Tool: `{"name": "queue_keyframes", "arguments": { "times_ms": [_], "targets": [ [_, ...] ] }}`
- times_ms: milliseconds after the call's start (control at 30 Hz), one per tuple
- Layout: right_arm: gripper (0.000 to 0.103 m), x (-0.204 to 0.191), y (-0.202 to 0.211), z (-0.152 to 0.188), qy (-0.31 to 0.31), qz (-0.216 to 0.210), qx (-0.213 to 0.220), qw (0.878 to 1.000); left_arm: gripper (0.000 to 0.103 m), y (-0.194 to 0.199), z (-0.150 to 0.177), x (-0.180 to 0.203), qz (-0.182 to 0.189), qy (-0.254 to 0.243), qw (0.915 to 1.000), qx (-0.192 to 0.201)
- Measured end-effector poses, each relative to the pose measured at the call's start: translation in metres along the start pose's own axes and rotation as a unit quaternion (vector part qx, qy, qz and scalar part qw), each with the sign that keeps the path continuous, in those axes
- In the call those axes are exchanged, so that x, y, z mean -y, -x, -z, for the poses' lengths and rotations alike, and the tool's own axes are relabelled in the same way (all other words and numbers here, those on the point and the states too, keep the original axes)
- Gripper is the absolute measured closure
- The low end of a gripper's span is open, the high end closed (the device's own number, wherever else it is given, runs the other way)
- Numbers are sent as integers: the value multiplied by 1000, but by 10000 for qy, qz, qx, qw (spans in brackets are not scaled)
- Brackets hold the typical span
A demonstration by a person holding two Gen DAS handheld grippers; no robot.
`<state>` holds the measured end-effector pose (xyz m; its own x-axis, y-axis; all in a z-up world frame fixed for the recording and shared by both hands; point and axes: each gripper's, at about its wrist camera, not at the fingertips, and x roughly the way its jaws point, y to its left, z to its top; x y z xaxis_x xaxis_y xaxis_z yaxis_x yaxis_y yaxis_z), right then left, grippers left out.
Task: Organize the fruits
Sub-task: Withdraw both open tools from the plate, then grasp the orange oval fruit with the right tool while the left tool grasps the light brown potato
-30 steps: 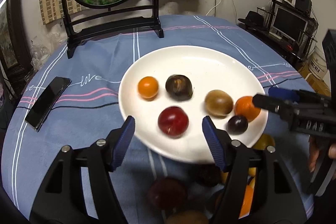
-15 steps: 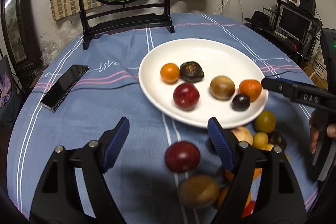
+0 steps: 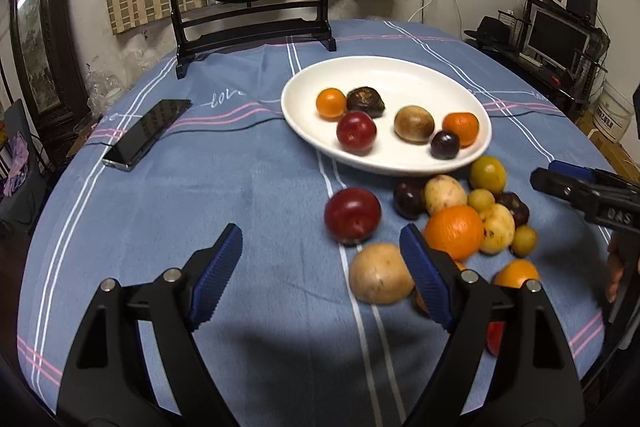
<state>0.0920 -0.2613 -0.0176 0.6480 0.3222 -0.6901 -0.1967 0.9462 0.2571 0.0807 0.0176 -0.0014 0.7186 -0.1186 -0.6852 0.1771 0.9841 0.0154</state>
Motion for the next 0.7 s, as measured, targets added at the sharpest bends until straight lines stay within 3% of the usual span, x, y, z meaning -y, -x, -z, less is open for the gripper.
{"name": "queue_keyframes", "arguments": {
  "times_ms": [367, 700],
  "targets": [
    [32, -8, 22, 31, 281, 317, -157, 9990, 17, 4, 19, 9, 53, -57, 9998, -174],
    [32, -24, 19, 46, 535, 175, -417, 9975, 17, -3, 24, 5, 142, 68, 9993, -334]
  ]
}}
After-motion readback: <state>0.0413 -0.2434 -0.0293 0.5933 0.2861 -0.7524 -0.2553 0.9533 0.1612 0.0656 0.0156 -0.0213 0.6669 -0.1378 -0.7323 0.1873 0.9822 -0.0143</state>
